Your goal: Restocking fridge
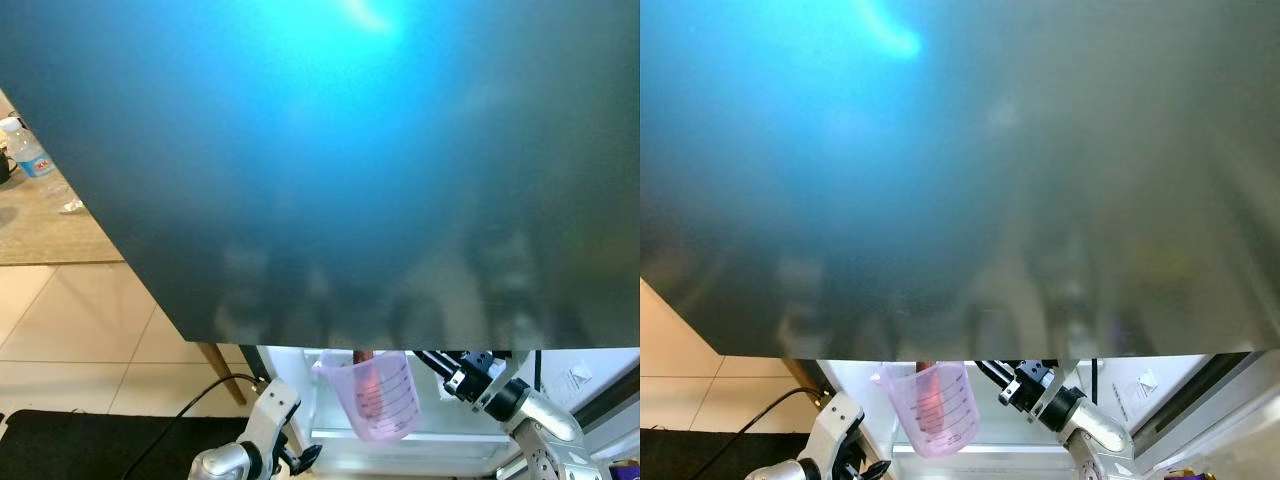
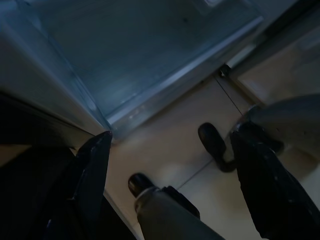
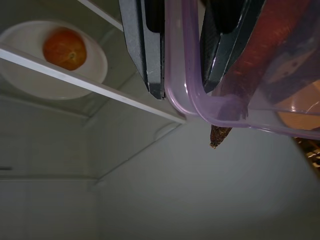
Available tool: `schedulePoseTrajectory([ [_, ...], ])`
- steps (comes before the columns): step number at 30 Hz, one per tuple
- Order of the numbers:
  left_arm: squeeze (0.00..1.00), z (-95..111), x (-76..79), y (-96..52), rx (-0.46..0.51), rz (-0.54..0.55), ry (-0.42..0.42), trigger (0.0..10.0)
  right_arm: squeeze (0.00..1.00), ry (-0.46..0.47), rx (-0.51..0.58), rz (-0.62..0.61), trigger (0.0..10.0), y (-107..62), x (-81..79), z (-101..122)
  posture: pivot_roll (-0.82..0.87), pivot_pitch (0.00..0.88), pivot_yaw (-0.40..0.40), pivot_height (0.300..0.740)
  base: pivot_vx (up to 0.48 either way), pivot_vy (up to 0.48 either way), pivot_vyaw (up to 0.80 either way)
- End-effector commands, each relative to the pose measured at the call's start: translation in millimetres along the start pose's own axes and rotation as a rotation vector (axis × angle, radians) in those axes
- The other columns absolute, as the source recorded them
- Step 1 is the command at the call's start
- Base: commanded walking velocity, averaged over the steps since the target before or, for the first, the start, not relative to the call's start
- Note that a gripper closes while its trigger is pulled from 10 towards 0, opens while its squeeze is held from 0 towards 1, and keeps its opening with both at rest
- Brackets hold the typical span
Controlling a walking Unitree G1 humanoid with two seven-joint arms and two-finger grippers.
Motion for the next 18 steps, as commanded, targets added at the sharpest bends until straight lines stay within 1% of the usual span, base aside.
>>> schedulePoseTrajectory([
  [1, 0.0, 22.5, -11.1, 3.6, 0.083, 0.038, 0.045, 10.0, 0.0, -0.012, 0.036, -0.013, 10.0, -0.4, 3.7, 6.7, -0.05, 0.048, 0.077, 0.71, 0.0, 0.0, 0.0],
  [3, 0.0, 23.8, -9.7, 4.7, 0.091, 0.039, 0.048, 10.0, 0.0, -0.018, 0.04, -0.017, 10.0, -1.0, 4.8, 7.7, -0.05, 0.044, 0.077, 0.7, 0.0, 0.0, 0.0],
  [7, 0.0, 24.4, -9.0, 5.2, 0.094, 0.039, 0.05, 10.0, 0.0, -0.022, 0.041, -0.022, 10.0, -1.3, 5.5, 8.0, -0.05, 0.043, 0.076, 0.695, 0.0, 0.0, 0.0],
  [13, 0.0, 27.0, -4.4, 8.2, 0.109, 0.035, 0.062, 10.0, 0.0, -0.047, 0.063, -0.043, 10.0, -0.6, 8.1, 11.2, -0.05, 0.042, 0.079, 0.67, 0.0, 0.0, 0.0],
  [18, 0.0, 28.7, -3.8, 9.0, 0.115, 0.035, 0.067, 10.0, 0.0, -0.045, 0.078, -0.04, 10.0, -0.4, 7.7, 12.8, -0.05, 0.046, 0.081, 0.67, 0.0, 0.0, 0.0],
])
Point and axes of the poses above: a point about 5 cm out from each wrist's last joint towards the gripper, its own y axis pointing out of the wrist towards the gripper, its own z axis along the axis of the wrist's last joint, x = y × z, the point moved 2 cm from there along y, pointing out of the wrist towards the gripper, and after that the axes turned 8 degrees about y, right-handed, at the moved point
